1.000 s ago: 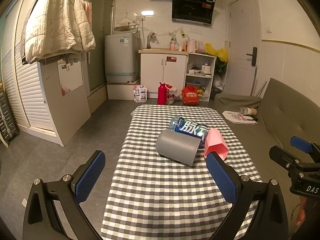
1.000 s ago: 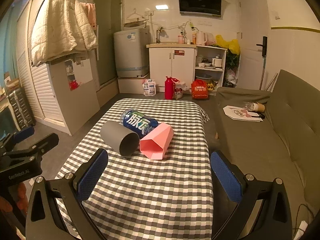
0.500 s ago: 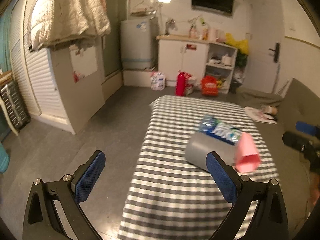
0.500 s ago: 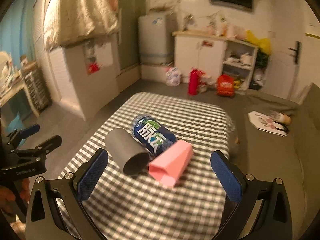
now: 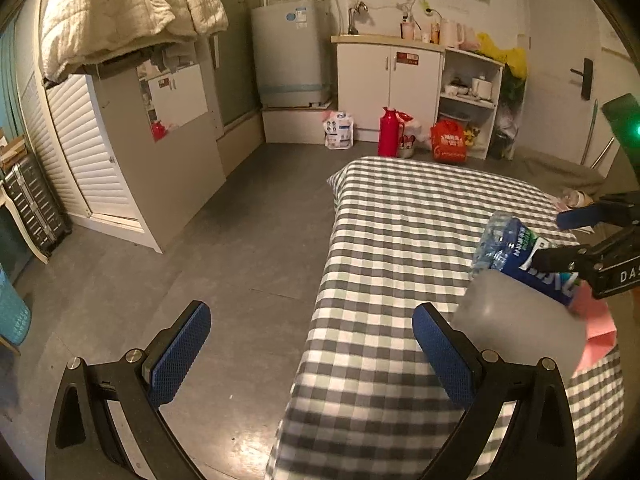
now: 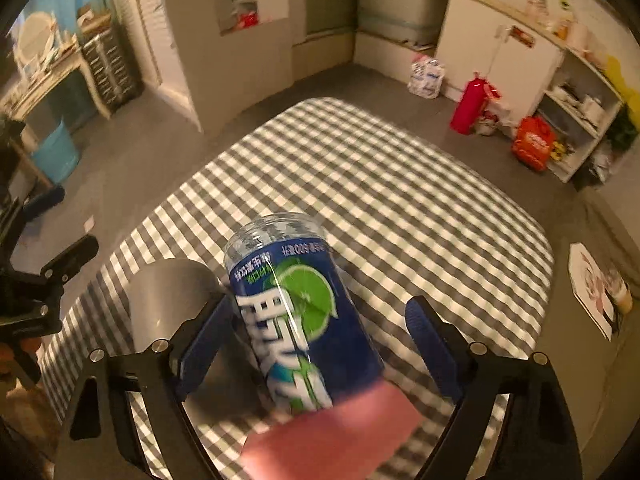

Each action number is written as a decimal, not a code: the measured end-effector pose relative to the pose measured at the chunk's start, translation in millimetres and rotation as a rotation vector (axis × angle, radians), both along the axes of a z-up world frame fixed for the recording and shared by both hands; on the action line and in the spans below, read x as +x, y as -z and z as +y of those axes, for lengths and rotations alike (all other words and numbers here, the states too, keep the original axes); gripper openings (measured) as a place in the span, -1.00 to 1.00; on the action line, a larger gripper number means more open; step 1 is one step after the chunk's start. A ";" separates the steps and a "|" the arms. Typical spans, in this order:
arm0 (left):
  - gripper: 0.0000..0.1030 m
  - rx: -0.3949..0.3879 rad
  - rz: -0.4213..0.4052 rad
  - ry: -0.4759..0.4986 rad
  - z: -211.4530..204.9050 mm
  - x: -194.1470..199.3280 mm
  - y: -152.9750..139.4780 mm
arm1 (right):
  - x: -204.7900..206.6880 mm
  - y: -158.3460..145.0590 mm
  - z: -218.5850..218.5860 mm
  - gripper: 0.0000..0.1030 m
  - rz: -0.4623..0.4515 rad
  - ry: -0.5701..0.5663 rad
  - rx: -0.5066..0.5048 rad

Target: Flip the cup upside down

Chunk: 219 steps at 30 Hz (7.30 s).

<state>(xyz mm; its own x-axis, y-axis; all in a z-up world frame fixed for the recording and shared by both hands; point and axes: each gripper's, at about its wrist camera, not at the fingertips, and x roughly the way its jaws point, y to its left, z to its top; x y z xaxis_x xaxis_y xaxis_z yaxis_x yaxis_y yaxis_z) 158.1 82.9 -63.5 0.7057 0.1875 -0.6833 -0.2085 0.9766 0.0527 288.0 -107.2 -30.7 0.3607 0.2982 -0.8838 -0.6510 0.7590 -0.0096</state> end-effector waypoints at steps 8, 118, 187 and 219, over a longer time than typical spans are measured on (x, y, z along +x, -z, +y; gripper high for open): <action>1.00 0.046 0.018 0.051 -7.6 10.1 6.9 | 14.8 30.3 16.5 0.71 0.089 -0.022 -0.007; 0.50 -0.099 0.171 0.240 -174.2 -76.5 -29.7 | -264.9 7.4 -173.4 0.85 -0.124 0.673 0.025; 0.59 -0.219 0.154 0.457 -186.1 -109.8 41.7 | -264.1 0.8 -164.9 0.85 -0.136 0.682 0.087; 0.70 -0.164 -0.142 0.264 -106.6 -251.2 -64.8 | -376.3 -59.7 -133.2 0.99 -0.353 0.651 0.265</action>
